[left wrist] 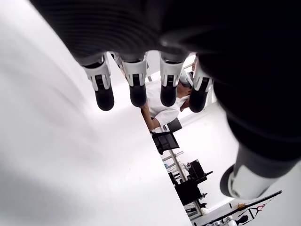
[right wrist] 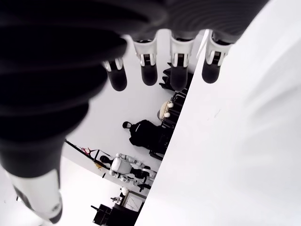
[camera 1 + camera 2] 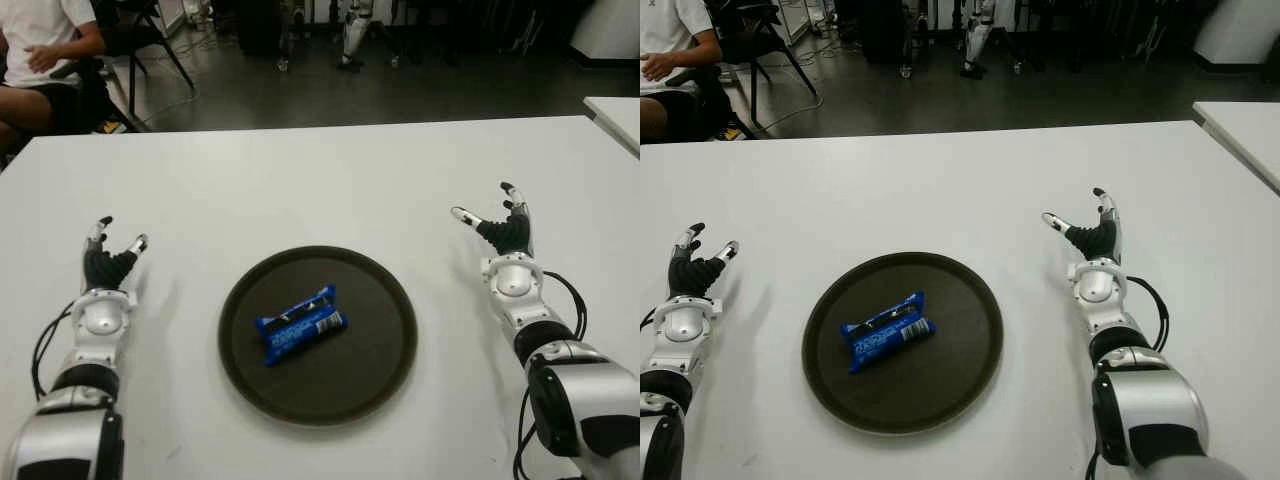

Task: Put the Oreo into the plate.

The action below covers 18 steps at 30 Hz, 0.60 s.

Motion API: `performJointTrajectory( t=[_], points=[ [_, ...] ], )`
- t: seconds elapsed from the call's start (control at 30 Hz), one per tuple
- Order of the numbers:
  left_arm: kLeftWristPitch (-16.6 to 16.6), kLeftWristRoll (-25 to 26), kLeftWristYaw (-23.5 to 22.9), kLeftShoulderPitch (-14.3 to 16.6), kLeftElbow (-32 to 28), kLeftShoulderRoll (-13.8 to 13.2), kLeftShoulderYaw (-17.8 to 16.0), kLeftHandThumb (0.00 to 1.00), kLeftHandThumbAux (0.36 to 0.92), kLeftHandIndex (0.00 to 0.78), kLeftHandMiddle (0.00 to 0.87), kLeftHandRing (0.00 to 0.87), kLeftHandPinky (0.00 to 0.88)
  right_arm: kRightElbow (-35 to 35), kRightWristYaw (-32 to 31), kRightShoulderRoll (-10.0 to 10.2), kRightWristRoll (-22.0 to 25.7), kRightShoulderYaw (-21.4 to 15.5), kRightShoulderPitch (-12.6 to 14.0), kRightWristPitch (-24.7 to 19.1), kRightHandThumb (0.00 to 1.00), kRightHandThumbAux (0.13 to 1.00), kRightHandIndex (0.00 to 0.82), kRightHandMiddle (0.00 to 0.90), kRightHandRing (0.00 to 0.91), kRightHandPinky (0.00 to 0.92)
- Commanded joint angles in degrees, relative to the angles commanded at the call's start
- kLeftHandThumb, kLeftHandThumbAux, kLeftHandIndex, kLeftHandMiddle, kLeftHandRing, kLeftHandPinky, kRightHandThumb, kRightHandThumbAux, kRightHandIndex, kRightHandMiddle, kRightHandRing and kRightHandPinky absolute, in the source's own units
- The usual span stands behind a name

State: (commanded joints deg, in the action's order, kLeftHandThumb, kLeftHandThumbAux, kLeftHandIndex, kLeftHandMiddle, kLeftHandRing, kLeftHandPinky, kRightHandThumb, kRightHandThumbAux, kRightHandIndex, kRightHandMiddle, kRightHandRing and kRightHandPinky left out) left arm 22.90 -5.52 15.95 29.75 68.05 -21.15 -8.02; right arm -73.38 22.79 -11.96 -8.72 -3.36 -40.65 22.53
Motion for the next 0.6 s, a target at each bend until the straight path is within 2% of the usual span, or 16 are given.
performJointTrajectory(
  t=[0.6],
  points=[
    [-0.63, -0.62, 1.15, -0.09, -0.12, -0.08, 0.30, 0.000, 0.661, 0.010, 0.000, 0.000, 0.000, 0.30, 0.05, -0.04, 0.24, -0.14, 0.14, 0.20, 0.000, 0.718, 0.107, 0.091, 0.102, 0.090]
  ],
)
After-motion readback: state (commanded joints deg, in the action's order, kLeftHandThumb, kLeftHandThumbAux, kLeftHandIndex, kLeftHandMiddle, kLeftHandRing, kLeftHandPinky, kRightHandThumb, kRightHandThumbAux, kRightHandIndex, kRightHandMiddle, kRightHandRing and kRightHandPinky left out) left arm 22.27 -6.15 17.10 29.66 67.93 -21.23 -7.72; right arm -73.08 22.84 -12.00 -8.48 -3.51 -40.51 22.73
